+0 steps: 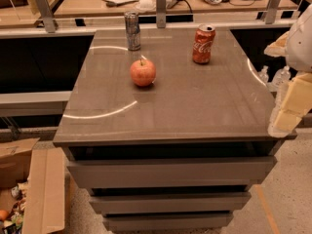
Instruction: Move coke can near apple
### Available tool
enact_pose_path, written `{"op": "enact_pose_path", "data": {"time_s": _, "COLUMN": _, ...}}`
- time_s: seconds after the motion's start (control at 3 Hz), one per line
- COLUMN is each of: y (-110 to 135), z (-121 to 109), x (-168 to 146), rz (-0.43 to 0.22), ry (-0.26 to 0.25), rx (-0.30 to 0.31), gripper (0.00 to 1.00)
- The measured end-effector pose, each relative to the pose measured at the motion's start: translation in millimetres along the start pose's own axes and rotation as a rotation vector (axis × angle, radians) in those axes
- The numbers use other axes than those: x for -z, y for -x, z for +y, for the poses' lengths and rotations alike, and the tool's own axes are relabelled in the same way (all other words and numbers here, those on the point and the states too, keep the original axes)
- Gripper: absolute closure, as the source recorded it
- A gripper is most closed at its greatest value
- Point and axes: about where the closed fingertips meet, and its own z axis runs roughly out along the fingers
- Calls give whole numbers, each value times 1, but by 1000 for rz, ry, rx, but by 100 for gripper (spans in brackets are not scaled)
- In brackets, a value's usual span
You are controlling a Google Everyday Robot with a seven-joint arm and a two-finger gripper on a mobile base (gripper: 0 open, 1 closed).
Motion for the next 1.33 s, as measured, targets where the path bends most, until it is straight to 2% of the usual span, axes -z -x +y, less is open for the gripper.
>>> {"op": "enact_pose_path", "data": {"time_s": 0.33, "y": 0, "z": 0, "x": 0, "rz": 0, "ry": 0, "rx": 0, "gripper": 0}}
{"op": "enact_pose_path", "data": {"time_s": 0.67, "y": -11, "z": -11, "x": -8, "rz": -76, "ry": -39, "rx": -111, "gripper": 0}}
{"op": "enact_pose_path", "data": {"time_s": 1.0, "y": -18, "z": -29, "x": -16, "rz": -175, "ry": -101, "rx": -208, "gripper": 0}}
{"op": "enact_pose_path", "data": {"time_s": 1.33, "y": -36, "z": -65, "x": -44, "rz": -380, "ry": -170, "rx": -389, "gripper": 0}}
